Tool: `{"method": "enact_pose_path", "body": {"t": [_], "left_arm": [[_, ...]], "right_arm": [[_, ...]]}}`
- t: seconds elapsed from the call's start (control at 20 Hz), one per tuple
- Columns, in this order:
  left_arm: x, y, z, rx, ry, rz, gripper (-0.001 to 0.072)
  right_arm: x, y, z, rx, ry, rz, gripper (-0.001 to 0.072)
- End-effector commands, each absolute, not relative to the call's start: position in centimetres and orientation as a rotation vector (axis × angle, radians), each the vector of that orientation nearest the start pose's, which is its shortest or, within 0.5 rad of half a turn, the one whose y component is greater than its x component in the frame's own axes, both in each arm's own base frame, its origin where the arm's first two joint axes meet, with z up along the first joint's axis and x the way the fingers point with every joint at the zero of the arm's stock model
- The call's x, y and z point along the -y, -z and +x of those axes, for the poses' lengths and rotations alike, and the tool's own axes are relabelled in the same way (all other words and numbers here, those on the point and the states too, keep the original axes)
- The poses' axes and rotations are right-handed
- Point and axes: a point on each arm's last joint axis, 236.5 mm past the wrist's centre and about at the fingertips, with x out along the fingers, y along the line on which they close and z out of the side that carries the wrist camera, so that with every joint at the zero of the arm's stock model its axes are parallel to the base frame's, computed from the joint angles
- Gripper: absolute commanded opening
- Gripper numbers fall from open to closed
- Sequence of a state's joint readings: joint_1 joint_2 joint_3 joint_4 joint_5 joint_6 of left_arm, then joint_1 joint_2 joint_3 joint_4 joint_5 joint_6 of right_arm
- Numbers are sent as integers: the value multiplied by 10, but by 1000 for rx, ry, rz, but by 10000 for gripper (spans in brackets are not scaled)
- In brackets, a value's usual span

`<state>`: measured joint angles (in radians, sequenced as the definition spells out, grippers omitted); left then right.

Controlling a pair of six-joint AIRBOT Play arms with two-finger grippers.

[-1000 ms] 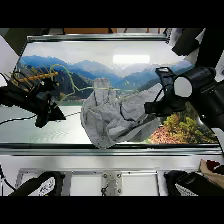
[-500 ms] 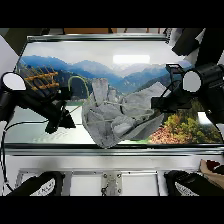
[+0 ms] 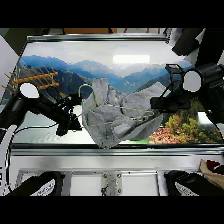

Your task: Fold the clothes and pants, and hang the long-sleeved shirts on hangers.

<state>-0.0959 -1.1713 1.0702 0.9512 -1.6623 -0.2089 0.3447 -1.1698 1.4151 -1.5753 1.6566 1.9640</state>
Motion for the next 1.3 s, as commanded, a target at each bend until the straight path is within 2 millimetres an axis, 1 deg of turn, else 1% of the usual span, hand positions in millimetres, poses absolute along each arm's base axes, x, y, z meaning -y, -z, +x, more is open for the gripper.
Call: {"method": "enact_pose_path", "body": {"t": [0.0, 0.1, 0.3, 0.45, 0.65, 0.75, 1.0, 1.25], "left_arm": [[161, -50, 232, -992, 1530, 547, 12], [161, -50, 230, -995, 1538, 550, 12], [172, -49, 223, -1001, 1568, 576, 12], [172, -34, 220, -1090, 1564, 583, 13], [179, -27, 225, -1108, 1566, 515, 12], [178, -27, 228, -1103, 1553, 517, 12], [176, -26, 228, -1107, 1552, 522, 12], [177, -26, 228, -1106, 1552, 521, 12]], "right_arm": [[-106, -107, 297, -1420, -4, 80, 17], [-106, -107, 297, -1420, -4, 80, 18], [-106, -107, 297, -1420, -4, 80, 17], [-106, -108, 297, -1419, -4, 80, 18], [-105, -108, 295, -1425, -3, 78, 17], [-105, -108, 294, -1429, -1, 77, 18], [-104, -107, 292, -1438, 1, 75, 17], [-99, -106, 279, -1492, -5, 34, 17]]}}
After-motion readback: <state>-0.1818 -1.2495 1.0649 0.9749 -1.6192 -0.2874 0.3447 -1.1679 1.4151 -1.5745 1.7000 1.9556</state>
